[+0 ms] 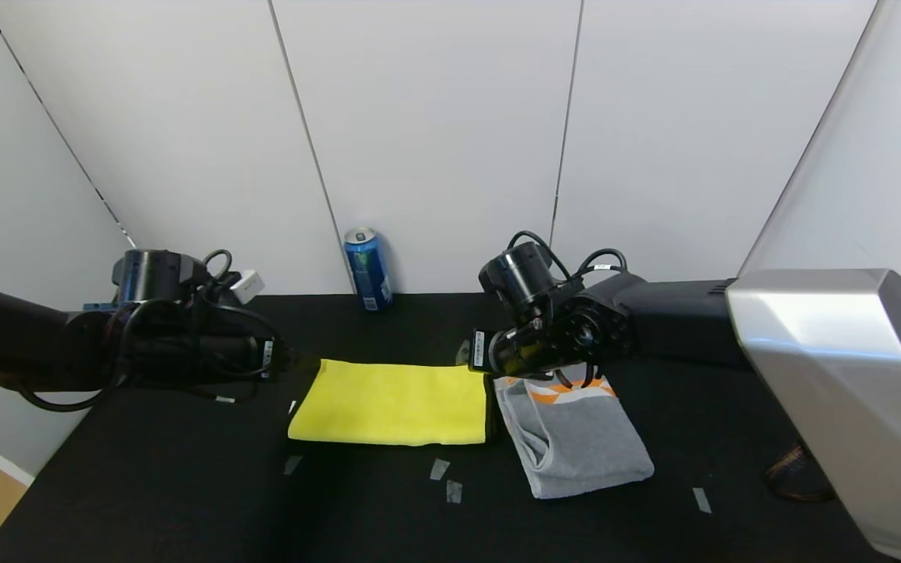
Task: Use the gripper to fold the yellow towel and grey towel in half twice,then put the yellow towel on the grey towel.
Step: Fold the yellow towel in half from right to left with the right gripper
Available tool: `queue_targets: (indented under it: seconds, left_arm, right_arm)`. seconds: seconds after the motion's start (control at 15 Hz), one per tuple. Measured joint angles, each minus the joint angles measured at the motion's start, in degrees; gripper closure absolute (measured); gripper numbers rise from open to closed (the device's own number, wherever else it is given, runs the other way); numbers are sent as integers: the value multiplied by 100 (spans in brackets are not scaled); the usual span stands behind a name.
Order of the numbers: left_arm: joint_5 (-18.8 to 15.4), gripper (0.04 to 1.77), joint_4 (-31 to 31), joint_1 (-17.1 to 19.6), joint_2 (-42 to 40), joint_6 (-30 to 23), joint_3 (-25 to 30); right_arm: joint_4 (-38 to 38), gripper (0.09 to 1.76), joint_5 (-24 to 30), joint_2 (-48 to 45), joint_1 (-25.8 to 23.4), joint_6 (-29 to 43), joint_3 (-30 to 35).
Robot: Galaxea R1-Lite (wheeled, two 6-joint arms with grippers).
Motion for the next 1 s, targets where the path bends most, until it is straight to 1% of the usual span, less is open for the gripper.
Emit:
queue_targets:
  seconds: [0.2,0.33,0.47,0.67,1.0]
  left_arm:
    - [-9,31,77,-33,-528,-44,141]
    - [-11,26,110,-27,-779,-57,339]
    - [-22,22,63,59,-873,-52,603]
    - [-62,18,26,232,-768,-39,806]
    - [-87,14,4,295,-355,-24,794]
  right_arm:
    - [71,29,-80,-280,105,13,33]
    - [172,26,-77,-372,201,46,93]
    - [211,23,-69,-374,273,93,206]
    - [219,20,-61,-256,361,255,291]
    - [216,17,-17,105,473,340,302]
